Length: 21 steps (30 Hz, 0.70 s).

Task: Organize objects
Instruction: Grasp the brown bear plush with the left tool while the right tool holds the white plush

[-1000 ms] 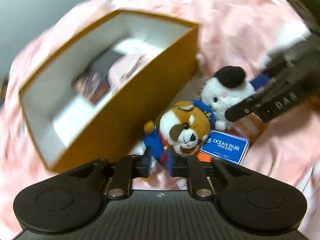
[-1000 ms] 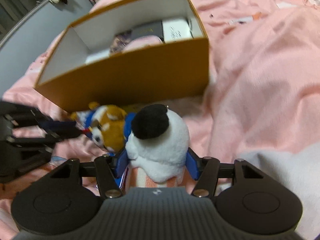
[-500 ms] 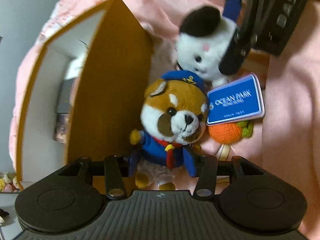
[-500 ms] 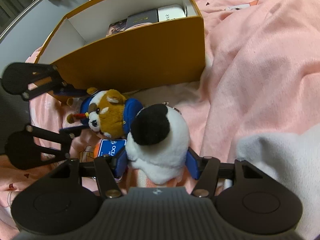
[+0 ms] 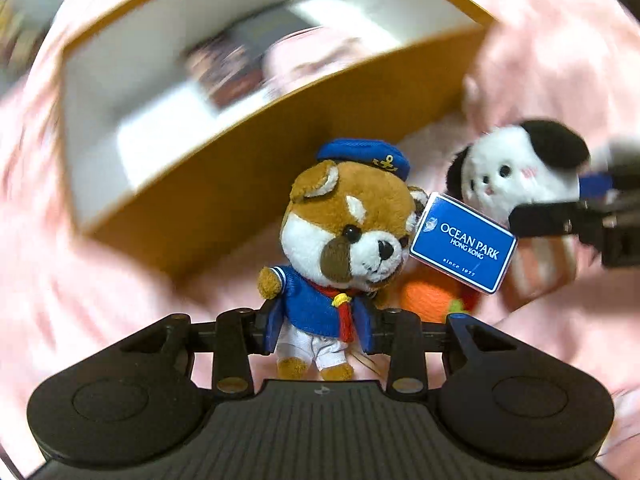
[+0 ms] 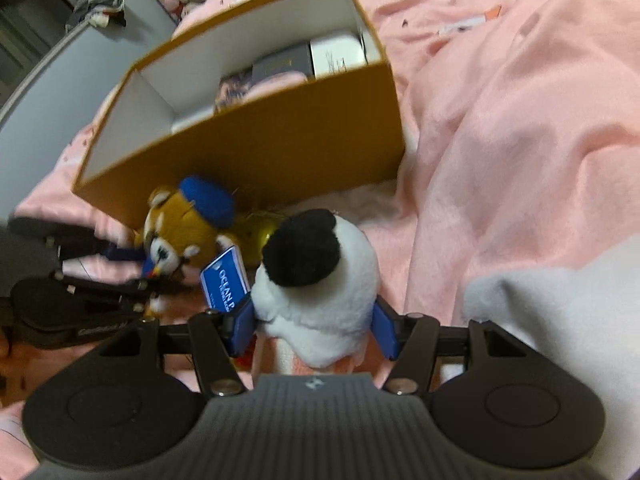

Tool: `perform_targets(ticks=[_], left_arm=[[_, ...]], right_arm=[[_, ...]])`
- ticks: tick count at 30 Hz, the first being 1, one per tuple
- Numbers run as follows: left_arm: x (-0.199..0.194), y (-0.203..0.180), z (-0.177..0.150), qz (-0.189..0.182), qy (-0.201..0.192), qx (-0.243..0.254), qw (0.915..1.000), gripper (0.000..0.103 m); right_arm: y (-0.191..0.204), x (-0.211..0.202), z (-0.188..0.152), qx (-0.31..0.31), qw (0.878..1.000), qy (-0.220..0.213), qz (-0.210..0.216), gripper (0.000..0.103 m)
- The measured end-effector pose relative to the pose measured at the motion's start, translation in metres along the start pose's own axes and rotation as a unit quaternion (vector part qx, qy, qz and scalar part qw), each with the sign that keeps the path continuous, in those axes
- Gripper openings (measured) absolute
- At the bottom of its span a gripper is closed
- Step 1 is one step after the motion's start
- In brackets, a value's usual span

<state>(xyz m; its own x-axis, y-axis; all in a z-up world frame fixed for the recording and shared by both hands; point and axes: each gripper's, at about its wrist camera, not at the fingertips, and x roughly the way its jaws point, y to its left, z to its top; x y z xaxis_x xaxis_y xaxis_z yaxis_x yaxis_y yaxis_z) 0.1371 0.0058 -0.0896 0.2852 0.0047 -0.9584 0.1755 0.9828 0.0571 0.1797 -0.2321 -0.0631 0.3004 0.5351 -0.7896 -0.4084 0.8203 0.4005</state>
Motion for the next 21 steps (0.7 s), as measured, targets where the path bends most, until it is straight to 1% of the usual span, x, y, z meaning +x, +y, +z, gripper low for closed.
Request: perform_targets(ticks=[2, 4, 6, 8, 9, 10, 12, 14, 15, 16, 18, 20, 21], left_arm=[[-0.004, 0.011, -0.007, -0.021, 0.007, -0.072, 0.9971, 0.042], [-0.003, 0.023, -0.014, -0.041, 0.008, -0.141, 0.9892, 0.042], [-0.003, 0.031, -0.019, -0.043, 0.0, -0.201, 0.9787, 0.042], [-0.006, 0.04, -0.028, -0.033, -0.014, -0.241, 0.9697, 0.042], [-0.009, 0.043, -0.03, -0.028, -0.02, -0.249, 0.968, 0.042], [-0.011, 0.042, -0.031, -0.03, -0.021, -0.248, 0.968, 0.042], [-0.01, 0.037, -0.03, -0.037, -0.013, -0.239, 0.9702, 0.041], [-0.005, 0.029, -0.03, -0.049, -0.011, -0.224, 0.9732, 0.041], [-0.002, 0.025, -0.029, -0.059, -0.009, -0.216, 0.9744, 0.041], [0.0, 0.023, -0.028, -0.067, -0.011, -0.213, 0.9748, 0.044], [0.0, 0.019, -0.032, -0.065, -0.018, -0.206, 0.9761, 0.046], [0.0, 0.022, -0.034, -0.074, -0.029, -0.212, 0.9741, 0.052], [-0.003, 0.025, -0.035, -0.081, -0.035, -0.212, 0.9732, 0.053]], right_arm=[[0.003, -0.004, 0.002, 0.001, 1.0, -0.012, 0.01, 0.061], [0.005, -0.002, 0.004, 0.002, 1.0, -0.015, 0.01, 0.061], [0.003, 0.002, 0.006, 0.012, 1.0, -0.014, -0.007, 0.061], [0.001, -0.004, 0.007, 0.016, 0.999, -0.027, -0.028, 0.061], [0.0, -0.01, 0.007, 0.015, 0.999, -0.037, -0.036, 0.061], [0.001, -0.017, 0.007, 0.011, 0.998, -0.049, -0.035, 0.061], [0.004, -0.022, 0.01, 0.001, 0.998, -0.06, -0.019, 0.061], [0.012, -0.021, 0.011, -0.009, 0.998, -0.062, 0.01, 0.061], [0.015, -0.018, 0.011, -0.012, 0.998, -0.059, 0.019, 0.061], [0.019, -0.013, 0.01, -0.016, 0.998, -0.053, 0.022, 0.061], [0.024, -0.001, 0.008, -0.025, 0.999, -0.038, 0.014, 0.061], [0.023, 0.013, 0.005, -0.029, 0.999, -0.017, 0.005, 0.061], [0.022, 0.019, 0.003, -0.028, 1.0, -0.004, 0.003, 0.061]])
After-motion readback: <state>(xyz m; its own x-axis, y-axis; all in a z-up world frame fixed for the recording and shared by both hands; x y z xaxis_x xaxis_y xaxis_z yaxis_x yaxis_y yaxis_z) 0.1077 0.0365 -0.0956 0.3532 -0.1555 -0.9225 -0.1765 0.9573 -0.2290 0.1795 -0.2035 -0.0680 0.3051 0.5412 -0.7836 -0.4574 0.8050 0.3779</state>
